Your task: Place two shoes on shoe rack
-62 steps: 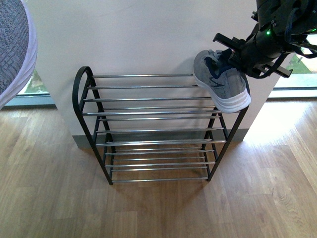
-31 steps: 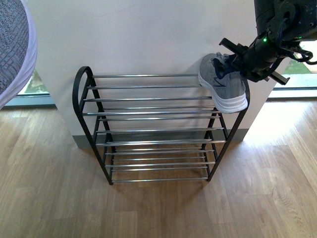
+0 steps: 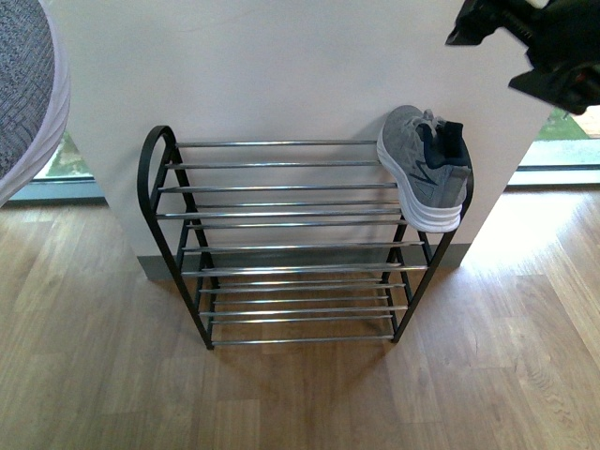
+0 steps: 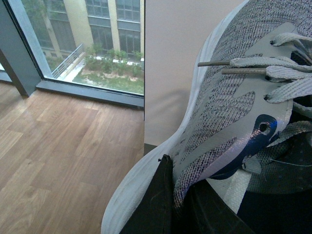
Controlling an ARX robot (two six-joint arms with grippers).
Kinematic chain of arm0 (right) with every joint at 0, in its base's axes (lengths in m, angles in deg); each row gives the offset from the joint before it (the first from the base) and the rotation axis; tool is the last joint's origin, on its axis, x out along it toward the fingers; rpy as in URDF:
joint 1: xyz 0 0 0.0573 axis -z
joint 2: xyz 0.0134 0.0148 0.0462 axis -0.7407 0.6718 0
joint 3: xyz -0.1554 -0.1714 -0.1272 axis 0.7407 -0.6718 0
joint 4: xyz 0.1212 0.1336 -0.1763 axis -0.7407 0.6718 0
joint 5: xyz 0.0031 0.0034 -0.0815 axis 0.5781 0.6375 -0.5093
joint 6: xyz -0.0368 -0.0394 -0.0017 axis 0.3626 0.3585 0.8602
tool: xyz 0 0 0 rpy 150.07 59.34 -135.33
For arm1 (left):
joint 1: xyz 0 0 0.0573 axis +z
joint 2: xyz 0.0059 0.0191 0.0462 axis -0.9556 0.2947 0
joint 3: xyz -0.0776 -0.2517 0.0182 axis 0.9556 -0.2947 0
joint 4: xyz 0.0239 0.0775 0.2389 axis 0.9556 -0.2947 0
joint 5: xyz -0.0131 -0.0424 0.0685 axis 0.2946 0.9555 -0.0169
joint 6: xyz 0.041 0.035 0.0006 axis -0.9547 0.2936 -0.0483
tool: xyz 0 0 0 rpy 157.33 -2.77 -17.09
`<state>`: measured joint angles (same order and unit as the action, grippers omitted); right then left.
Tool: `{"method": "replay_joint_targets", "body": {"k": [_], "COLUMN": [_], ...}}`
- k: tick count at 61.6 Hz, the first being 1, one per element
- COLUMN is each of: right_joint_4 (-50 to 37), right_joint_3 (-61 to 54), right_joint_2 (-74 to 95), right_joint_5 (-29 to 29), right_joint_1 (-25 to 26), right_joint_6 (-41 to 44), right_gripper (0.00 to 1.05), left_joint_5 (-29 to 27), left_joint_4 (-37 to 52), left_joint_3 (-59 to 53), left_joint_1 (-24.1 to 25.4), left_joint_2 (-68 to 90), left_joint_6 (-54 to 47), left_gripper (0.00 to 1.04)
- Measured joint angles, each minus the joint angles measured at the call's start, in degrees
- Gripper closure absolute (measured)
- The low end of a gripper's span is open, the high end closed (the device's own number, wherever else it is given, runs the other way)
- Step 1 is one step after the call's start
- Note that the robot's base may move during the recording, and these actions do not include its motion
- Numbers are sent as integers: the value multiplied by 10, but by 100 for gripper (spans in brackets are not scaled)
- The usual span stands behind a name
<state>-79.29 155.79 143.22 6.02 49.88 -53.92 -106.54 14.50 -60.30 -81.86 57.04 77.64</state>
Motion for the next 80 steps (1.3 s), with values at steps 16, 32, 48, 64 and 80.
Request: {"method": "replay_joint_targets", "body": {"k": [16, 32, 48, 64, 80], "right_joint_4": [-52, -60, -204, -238, -205], "right_joint_3": [-259, -422, -491, -579, -624], "right_joint_2": [-273, -511, -540, -623, -701], "right_joint_5": [96, 134, 65, 15, -15], "right_joint_1": [51, 126, 125, 76, 43], "right_joint_6": [112, 162, 223, 256, 264], "right_gripper": [9, 9, 25, 69, 103], "left_joint_5": [0, 0, 1, 0, 0], "left_joint_4": [0, 0, 0, 0, 0], "left_joint_3": [0, 0, 0, 0, 0], "left_joint_1": [0, 0, 0, 0, 0], "left_joint_2": [0, 0, 0, 0, 0], "left_joint_6": [0, 0, 0, 0, 0], "left_gripper": [103, 103, 103, 103, 103]}}
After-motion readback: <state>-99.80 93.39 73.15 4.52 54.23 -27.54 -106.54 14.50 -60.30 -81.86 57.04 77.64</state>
